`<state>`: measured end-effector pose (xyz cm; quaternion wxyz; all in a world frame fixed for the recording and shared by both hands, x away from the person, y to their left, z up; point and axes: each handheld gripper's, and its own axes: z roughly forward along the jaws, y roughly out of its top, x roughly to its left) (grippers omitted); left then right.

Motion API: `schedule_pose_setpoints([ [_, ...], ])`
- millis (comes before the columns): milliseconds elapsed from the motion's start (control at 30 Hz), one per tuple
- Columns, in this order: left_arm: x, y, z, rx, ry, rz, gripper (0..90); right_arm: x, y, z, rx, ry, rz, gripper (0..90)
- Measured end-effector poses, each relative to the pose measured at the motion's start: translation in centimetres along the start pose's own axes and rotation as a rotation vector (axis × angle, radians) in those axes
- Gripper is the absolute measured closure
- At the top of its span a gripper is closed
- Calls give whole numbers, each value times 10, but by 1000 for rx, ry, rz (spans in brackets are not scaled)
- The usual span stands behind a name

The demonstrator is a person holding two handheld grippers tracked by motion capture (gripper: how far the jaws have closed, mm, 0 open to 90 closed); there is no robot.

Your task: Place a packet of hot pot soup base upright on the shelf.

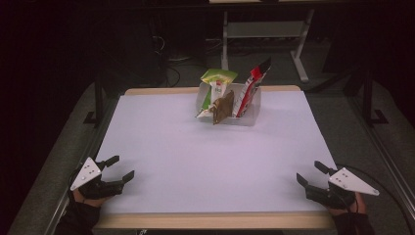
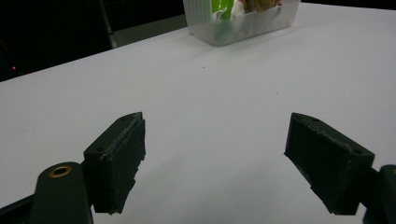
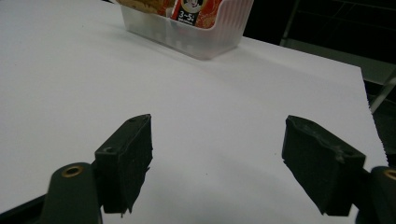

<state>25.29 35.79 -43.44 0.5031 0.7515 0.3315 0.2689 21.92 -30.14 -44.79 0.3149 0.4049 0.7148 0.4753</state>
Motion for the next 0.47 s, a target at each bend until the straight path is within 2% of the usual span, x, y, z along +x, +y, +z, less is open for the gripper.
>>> schedule_pose_setpoints([
  [167, 0, -1, 1, 15, 9, -2, 192, 0, 1, 2, 8, 7, -6, 237],
  [467, 0, -1, 1, 9, 9, -6, 192, 2, 1, 3, 20, 9, -10, 237],
])
